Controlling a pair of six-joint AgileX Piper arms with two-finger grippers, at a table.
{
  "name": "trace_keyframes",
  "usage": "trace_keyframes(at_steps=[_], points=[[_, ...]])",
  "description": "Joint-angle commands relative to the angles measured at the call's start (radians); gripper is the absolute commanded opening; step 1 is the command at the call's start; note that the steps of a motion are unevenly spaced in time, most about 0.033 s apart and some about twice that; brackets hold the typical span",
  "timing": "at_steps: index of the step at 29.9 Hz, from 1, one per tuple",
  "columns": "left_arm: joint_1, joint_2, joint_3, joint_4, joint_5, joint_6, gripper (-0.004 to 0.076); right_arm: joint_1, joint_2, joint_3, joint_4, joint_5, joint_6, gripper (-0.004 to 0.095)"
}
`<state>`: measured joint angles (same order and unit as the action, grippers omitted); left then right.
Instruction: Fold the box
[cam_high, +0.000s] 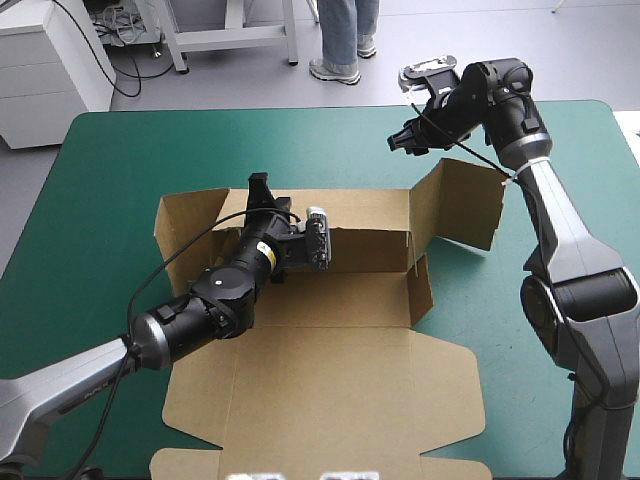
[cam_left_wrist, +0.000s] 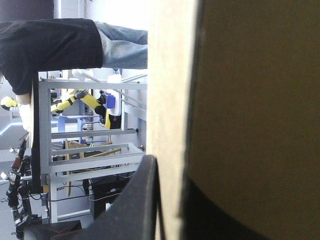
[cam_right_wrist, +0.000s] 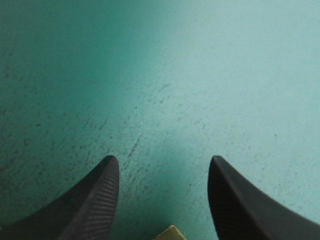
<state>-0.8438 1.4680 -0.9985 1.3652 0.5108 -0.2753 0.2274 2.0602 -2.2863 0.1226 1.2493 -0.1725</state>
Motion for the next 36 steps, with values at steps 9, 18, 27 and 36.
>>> trace_keyframes(at_steps=[9, 18, 27, 36], points=[[-0.008, -0.016, -0.018, -0.037, -0.037, -0.008, -0.0002, -0.008, -0.099, 0.080, 0.021, 0.004, -0.014, 0.0487], [-0.008, -0.001, -0.018, -0.037, -0.040, -0.008, -0.0002, -0.008, -0.241, 0.294, -0.032, 0.004, -0.028, 0.0487], [-0.006, 0.002, -0.018, -0.035, -0.036, -0.008, -0.0002, -0.008, -0.378, 0.476, -0.063, 0.004, -0.107, 0.0487], [-0.006, 0.002, -0.018, -0.032, -0.038, -0.023, -0.0002, -0.008, -0.454, 0.557, -0.079, 0.004, -0.106, 0.0487]])
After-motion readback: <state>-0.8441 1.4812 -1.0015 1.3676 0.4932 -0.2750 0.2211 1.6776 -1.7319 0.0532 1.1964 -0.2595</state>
